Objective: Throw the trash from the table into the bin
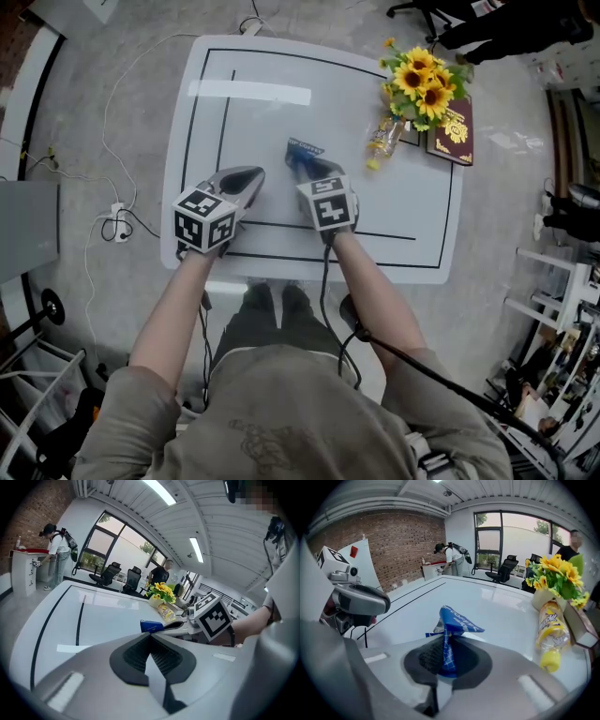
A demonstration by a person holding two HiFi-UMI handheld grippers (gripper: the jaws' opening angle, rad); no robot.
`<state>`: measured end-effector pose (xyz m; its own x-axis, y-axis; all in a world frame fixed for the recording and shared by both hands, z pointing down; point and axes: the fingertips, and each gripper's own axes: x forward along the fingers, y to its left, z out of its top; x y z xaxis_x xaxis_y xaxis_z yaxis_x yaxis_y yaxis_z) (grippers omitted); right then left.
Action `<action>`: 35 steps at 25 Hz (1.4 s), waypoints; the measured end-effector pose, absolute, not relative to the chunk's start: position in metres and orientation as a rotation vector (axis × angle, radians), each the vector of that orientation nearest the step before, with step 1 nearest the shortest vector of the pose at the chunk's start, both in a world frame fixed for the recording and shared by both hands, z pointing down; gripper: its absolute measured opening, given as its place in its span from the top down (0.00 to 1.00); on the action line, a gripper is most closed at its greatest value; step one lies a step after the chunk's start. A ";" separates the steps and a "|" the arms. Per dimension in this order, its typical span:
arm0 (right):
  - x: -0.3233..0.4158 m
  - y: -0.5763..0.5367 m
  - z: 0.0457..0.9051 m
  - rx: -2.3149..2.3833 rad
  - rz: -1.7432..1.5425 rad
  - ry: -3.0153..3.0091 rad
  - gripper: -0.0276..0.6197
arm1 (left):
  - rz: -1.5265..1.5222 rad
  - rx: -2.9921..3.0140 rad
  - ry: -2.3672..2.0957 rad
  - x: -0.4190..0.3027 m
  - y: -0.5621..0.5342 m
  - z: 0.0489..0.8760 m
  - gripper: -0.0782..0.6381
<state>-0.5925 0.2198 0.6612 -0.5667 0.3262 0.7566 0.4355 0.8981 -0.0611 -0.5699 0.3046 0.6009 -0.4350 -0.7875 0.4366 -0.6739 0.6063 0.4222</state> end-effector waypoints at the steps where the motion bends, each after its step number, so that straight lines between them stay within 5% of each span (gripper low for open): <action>1: -0.592 0.218 0.659 -0.541 -0.158 -2.222 0.93 | -0.244 1.150 -2.229 -0.570 0.304 0.599 0.89; 13: -0.593 0.200 0.558 -0.561 -0.128 -2.404 0.93 | -0.242 1.187 -2.332 -0.574 0.303 0.527 0.89; 35: -0.493 0.140 0.216 -0.598 -0.234 -3.145 0.93 | -0.104 1.565 -2.771 -0.500 0.272 0.215 0.89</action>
